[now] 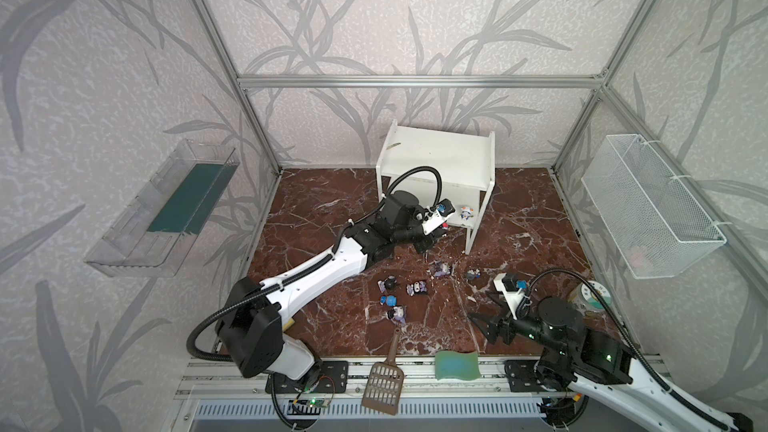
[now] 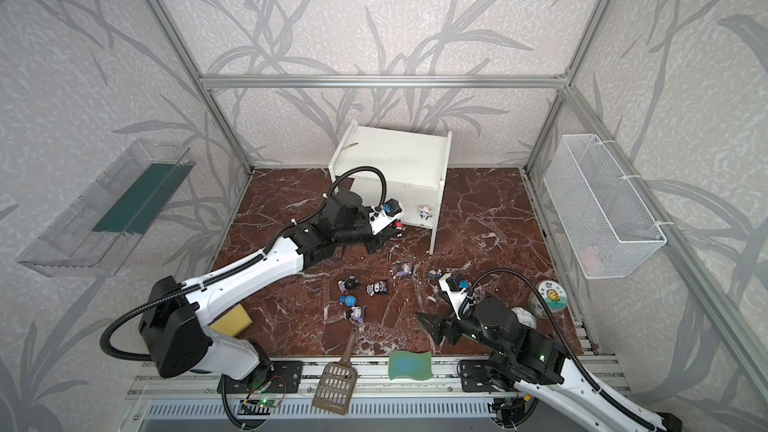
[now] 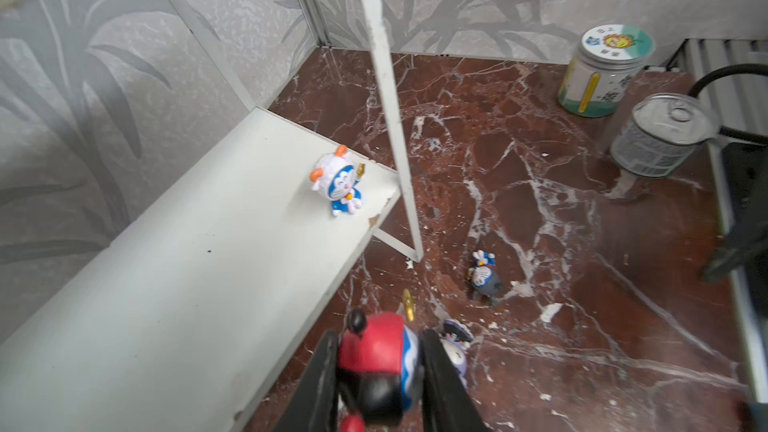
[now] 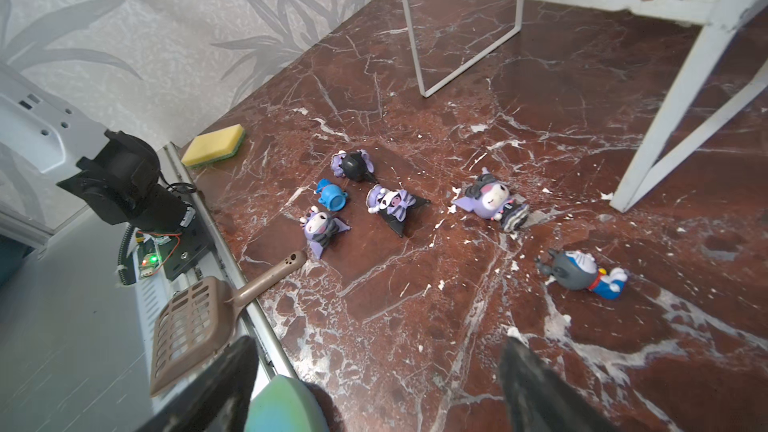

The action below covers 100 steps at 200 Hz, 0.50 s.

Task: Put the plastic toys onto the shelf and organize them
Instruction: 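Carry the red-hat figure into the lower shelf while the right gripper withdraws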

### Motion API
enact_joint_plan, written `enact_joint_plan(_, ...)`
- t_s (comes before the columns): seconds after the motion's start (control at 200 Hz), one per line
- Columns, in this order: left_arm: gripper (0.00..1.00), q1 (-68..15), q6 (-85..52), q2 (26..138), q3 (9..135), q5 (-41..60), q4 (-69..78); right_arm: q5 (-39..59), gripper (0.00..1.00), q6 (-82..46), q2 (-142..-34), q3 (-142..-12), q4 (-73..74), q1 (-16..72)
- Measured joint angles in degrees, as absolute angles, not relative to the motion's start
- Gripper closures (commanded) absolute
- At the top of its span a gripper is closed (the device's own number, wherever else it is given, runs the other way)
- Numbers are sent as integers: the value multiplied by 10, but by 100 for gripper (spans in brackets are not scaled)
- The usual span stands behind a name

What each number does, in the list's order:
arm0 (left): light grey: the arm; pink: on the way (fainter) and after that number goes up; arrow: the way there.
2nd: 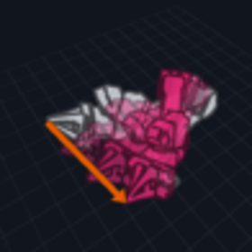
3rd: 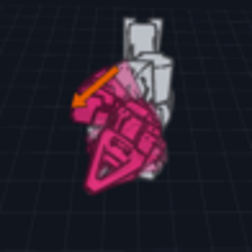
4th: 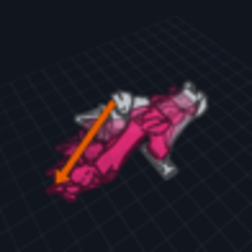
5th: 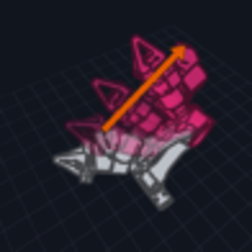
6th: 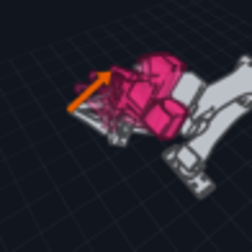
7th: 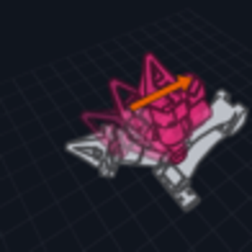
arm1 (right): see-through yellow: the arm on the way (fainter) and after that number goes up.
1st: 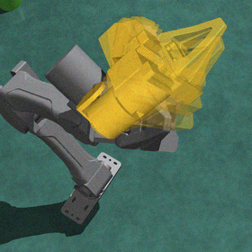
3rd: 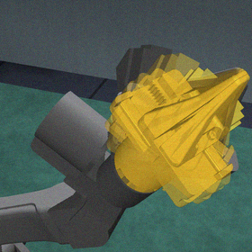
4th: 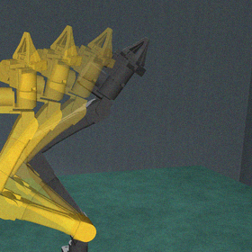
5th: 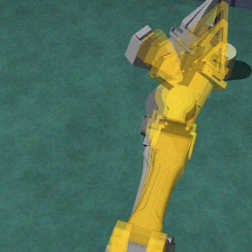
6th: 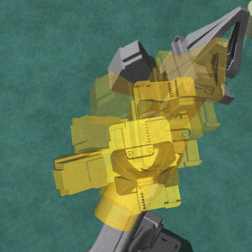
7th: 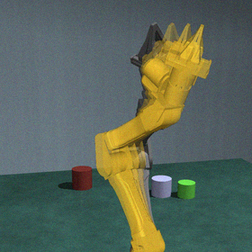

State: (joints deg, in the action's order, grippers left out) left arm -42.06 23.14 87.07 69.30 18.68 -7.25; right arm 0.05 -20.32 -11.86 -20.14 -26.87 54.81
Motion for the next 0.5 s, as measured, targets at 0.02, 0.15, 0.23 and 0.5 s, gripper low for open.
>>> enact_joint_plan(0.02, 71, -418, 236, 877, 697, 186, -71, -1, 10, -203, -120, -202, -271, 548)
enact_joint_plan(0.15, 71, -408, 260, 916, 720, 180, -60, -12, 10, -203, -127, -202, -280, 548)
enact_joint_plan(0.23, 72, -405, 269, 933, 727, 177, -50, -17, 10, -203, -127, -202, -284, 548)
enact_joint_plan(0.5, 72, -404, 277, 975, 751, 176, -20, -26, 10, -203, -125, -202, -286, 548)
